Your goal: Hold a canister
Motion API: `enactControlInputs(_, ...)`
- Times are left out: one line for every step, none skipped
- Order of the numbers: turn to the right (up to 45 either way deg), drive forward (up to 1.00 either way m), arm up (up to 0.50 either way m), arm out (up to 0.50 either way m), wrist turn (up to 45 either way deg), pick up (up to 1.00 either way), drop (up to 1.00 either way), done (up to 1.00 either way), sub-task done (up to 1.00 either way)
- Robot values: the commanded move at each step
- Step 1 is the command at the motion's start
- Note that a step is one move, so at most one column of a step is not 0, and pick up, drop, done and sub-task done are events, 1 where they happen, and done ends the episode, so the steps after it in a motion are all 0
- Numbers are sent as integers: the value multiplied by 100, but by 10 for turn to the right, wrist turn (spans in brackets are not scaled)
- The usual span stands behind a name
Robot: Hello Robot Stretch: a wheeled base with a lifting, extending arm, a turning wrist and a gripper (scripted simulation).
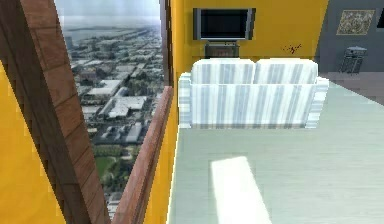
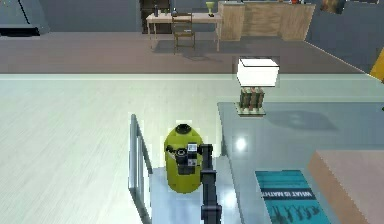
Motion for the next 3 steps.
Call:
enactControlInputs(0, 0, 0, 0, 0, 100, 0, 0, 0)
enactControlInputs(0, 0, 10, 0, 0, 0, 0, 0, 0)
enactControlInputs(0, 0, 0, 0, 0, 0, 0, 100, 0)
